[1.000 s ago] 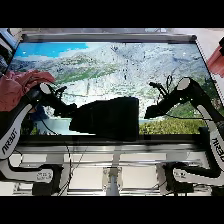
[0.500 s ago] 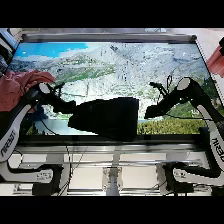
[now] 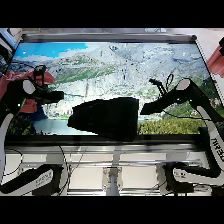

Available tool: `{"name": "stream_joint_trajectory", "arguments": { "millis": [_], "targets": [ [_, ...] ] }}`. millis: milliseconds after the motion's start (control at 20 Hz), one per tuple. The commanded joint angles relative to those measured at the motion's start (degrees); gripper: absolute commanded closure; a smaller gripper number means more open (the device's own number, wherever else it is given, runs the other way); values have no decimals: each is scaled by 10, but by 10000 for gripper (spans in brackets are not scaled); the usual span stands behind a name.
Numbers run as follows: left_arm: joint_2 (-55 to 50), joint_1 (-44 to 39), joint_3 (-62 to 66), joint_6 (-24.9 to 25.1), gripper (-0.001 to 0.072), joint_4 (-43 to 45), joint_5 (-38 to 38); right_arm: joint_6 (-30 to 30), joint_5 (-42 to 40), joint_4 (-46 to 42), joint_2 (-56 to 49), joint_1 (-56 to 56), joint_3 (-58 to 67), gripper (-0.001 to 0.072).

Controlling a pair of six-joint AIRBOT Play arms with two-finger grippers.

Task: Fold the clothes and pants, and hang the long-sleeved shirts on hangers.

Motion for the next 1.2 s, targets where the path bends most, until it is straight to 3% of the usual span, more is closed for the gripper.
{"name": "stream_joint_trajectory", "arguments": {
  "millis": [0,200,400,450,550,700,750,950,1000,1150],
  "targets": [
    [12,0,0,-9,641,34,-24,-17,-82,43,-20,0,-33,86],
    [12,0,0,-9,640,35,-47,-26,-94,105,-78,2,-50,86],
    [12,0,0,-9,633,35,-59,-30,-129,110,-111,45,-50,85],
    [12,0,0,-9,598,35,-61,-29,-136,111,-120,56,-50,86],
    [11,0,0,-9,324,35,-66,-25,-141,118,-139,76,-49,87],
    [11,0,0,-9,298,35,-67,-25,-143,143,-161,98,-48,100],
    [11,0,0,-9,298,34,-67,-26,-143,153,-165,106,-48,170],
    [11,0,0,-9,298,34,-67,-26,-135,186,-166,122,-37,626],
    [11,0,0,-9,298,34,-67,-25,-127,189,-166,120,-23,690],
    [11,0,0,-9,298,34,-67,14,-101,117,-155,81,61,700]
  ]
}}
